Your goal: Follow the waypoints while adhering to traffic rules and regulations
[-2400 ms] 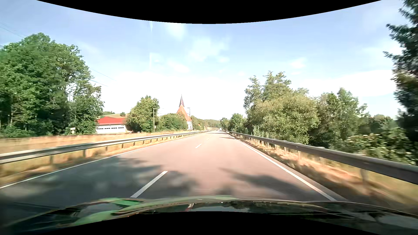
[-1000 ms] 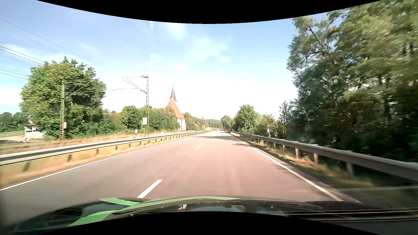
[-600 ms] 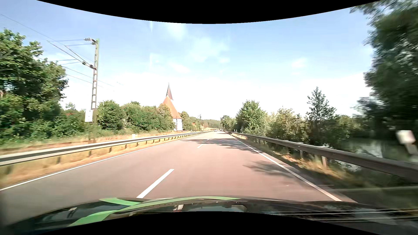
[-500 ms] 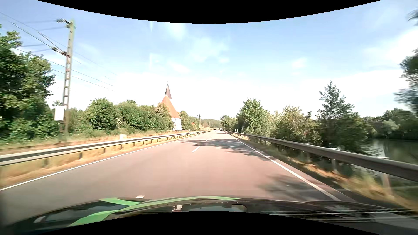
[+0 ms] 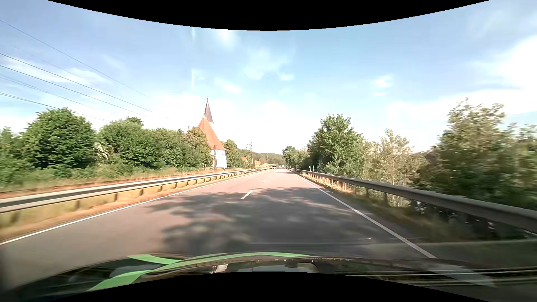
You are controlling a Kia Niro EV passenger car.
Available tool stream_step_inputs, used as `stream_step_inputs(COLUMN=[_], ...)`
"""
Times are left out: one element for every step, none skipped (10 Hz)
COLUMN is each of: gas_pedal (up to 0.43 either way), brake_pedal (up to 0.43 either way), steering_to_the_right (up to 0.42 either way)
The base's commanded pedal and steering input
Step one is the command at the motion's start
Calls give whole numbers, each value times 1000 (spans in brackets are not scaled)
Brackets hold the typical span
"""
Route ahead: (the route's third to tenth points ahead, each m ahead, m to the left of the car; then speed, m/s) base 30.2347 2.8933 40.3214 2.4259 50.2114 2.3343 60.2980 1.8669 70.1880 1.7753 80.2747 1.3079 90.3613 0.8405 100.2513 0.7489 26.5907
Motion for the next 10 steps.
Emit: stream_step_inputs(gas_pedal=[268,268,268,260,248,248,248,260,268,287], brake_pedal=[0,0,0,0,0,0,0,0,0,0], steering_to_the_right=[-1,-1,-2,-2,-3,-3,-4,-3,-3,-3])
